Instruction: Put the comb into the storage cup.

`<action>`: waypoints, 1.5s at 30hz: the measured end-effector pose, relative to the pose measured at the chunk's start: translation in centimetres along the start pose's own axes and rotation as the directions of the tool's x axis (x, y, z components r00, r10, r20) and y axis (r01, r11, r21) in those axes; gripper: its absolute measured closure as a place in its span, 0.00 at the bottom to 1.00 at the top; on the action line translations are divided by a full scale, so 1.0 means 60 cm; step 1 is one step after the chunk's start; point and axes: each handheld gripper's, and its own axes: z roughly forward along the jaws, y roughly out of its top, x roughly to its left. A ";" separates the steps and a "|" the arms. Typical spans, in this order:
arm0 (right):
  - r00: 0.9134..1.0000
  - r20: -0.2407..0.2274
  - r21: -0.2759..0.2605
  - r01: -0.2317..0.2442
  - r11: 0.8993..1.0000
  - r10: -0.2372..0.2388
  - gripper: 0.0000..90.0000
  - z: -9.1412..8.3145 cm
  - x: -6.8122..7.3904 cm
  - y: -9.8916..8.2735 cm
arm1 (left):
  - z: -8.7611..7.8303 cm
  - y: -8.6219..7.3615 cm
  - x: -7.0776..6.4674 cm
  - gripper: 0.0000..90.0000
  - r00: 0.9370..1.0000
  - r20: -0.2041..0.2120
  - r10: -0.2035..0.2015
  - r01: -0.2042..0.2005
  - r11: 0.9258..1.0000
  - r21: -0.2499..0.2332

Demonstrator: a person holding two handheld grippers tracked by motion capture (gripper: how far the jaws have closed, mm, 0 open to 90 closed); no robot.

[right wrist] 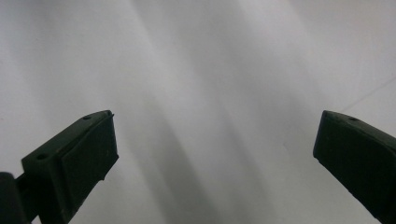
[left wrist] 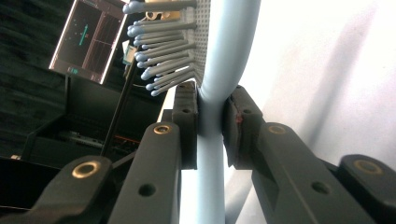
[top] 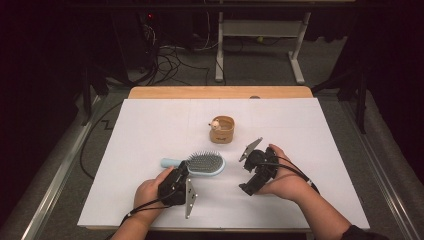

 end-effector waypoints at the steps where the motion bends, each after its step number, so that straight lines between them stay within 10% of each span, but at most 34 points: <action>1: 1.000 0.010 -0.002 -0.001 1.000 0.001 0.01 0.000 -0.002 -0.004 | 0.000 0.000 0.000 0.86 1.000 0.000 -0.003 0.003 1.000 0.002; 26: 0.994 0.044 -0.077 -0.095 0.992 0.099 0.01 0.008 -0.028 -0.088 | -0.004 -0.013 0.029 0.86 0.987 0.011 -0.162 0.162 0.987 -0.002; 38: 0.978 0.019 -0.265 -0.195 0.944 0.208 0.01 0.015 -0.034 -0.129 | -0.007 -0.020 0.047 0.86 0.959 0.031 -0.282 0.282 0.959 -0.011; 45: 0.965 0.019 -0.376 -0.235 0.896 0.261 0.01 0.018 -0.036 -0.149 | -0.008 -0.023 0.054 0.86 0.942 0.043 -0.333 0.334 0.942 -0.011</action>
